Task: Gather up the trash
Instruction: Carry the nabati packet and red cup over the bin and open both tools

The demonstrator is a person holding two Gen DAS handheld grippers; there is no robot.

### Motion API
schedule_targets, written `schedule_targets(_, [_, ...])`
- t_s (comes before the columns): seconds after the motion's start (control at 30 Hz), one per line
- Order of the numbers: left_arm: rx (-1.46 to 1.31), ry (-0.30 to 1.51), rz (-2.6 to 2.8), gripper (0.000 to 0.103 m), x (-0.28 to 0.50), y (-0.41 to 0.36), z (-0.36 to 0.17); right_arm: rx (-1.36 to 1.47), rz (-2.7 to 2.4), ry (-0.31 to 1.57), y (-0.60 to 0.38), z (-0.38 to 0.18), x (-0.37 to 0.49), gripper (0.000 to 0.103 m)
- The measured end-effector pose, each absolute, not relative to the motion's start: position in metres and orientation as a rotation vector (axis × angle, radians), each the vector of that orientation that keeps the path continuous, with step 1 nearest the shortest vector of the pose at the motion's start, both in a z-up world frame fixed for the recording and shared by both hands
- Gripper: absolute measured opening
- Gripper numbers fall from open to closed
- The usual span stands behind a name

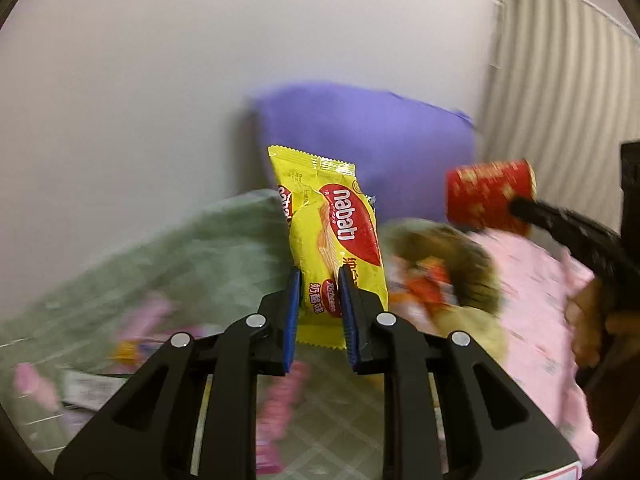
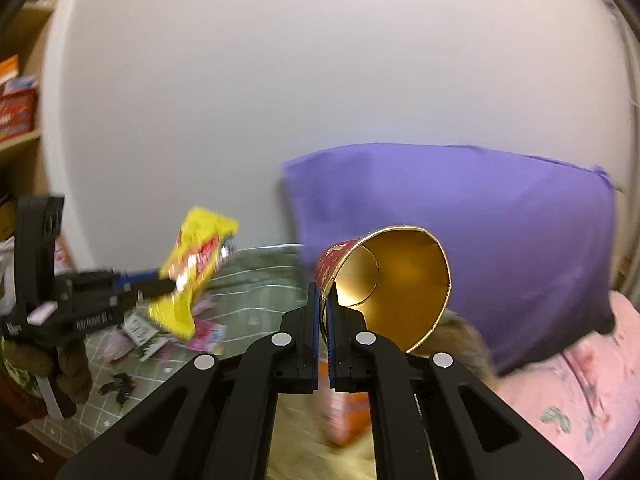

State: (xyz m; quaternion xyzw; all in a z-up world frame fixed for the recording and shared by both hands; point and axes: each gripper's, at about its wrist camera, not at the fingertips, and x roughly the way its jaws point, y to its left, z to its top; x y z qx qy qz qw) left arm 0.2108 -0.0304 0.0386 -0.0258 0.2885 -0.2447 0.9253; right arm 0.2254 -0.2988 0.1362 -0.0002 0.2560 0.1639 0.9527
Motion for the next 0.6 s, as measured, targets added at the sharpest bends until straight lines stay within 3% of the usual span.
schedule_targets(0.23, [0.051,0.765,-0.732,0.020,0.239,-0.120,-0.001,0.106,0.317,0.574,-0.355,0.133,0.220,0.005])
schedule_targets(0.6, [0.148,0.916,-0.689,0.019,0.310,-0.176,-0.063,0.170,0.408,0.815,-0.363,0.049,0.290,0.005])
